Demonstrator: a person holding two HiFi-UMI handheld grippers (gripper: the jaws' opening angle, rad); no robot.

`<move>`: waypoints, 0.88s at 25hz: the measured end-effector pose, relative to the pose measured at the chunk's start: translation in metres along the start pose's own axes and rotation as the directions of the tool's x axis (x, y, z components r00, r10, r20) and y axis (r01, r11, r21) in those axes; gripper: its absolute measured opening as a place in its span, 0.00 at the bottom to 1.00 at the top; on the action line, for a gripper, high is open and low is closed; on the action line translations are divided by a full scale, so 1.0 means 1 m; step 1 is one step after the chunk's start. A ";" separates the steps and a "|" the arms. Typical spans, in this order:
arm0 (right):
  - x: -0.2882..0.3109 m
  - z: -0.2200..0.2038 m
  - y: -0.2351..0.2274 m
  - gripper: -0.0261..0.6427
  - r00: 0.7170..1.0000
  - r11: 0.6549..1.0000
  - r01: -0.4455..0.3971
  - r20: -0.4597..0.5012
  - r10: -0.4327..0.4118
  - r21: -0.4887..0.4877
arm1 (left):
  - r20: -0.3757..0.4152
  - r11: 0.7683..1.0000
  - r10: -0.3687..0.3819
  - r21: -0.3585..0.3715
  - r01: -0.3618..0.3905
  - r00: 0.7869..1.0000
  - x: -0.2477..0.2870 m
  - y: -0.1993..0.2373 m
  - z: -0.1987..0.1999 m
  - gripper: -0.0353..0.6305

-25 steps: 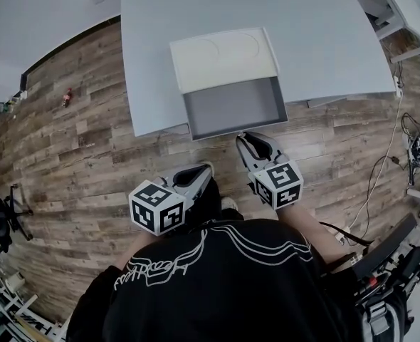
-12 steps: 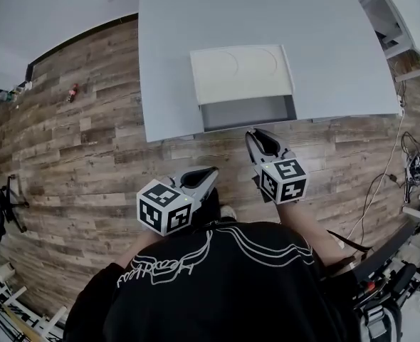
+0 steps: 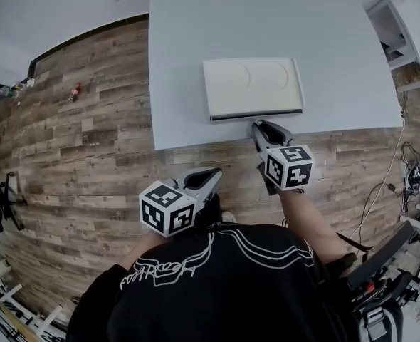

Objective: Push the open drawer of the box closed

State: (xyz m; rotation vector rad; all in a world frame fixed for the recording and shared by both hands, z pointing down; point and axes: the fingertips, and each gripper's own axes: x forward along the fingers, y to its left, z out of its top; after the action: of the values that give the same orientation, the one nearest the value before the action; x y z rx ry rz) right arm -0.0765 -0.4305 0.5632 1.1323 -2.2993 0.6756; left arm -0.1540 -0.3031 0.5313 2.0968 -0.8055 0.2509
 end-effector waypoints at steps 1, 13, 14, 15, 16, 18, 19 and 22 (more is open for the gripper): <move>0.003 0.002 -0.001 0.14 1.000 1.000 0.002 -0.003 -0.002 0.002 | 0.001 1.000 0.001 -0.003 -0.001 1.000 -0.001 0.002 0.000 0.06; -0.005 0.002 -0.001 0.14 0.999 0.997 0.011 -0.046 -0.014 -0.081 | 0.059 0.999 0.023 0.031 -0.025 0.998 -0.014 -0.002 0.010 0.06; -0.012 -0.001 0.001 0.14 0.999 0.996 -0.002 -0.052 -0.003 -0.094 | 0.070 0.999 0.015 0.044 -0.018 0.997 -0.015 -0.005 0.012 0.06; -0.019 -0.004 0.006 0.14 0.998 0.994 -0.025 -0.057 0.019 -0.106 | 0.084 0.998 0.002 0.057 -0.007 0.996 -0.016 -0.010 0.014 0.06; -0.028 -0.005 0.013 0.14 0.997 0.992 -0.056 -0.057 0.049 -0.116 | 0.098 0.998 -0.014 0.070 0.007 0.995 -0.016 -0.017 0.016 0.06; -0.050 -0.005 0.031 0.14 0.991 0.983 -0.131 -0.033 0.128 -0.125 | 0.114 0.993 -0.039 0.111 0.026 0.993 -0.017 -0.034 0.020 0.06; -0.063 -0.004 0.040 0.14 0.986 0.978 -0.166 -0.014 0.166 -0.130 | 0.118 0.990 -0.044 0.141 0.027 0.992 -0.017 -0.044 0.022 0.06; -0.108 -0.002 0.061 0.14 0.974 0.962 -0.216 0.029 0.224 -0.166 | 0.138 0.976 -0.054 0.218 0.023 0.989 -0.023 -0.076 0.024 0.06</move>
State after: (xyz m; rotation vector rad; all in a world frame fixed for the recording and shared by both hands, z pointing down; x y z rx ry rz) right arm -0.0673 -0.3343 0.4850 0.8350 -2.4944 0.5344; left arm -0.1270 -0.2788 0.4562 2.3543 -0.8526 0.1751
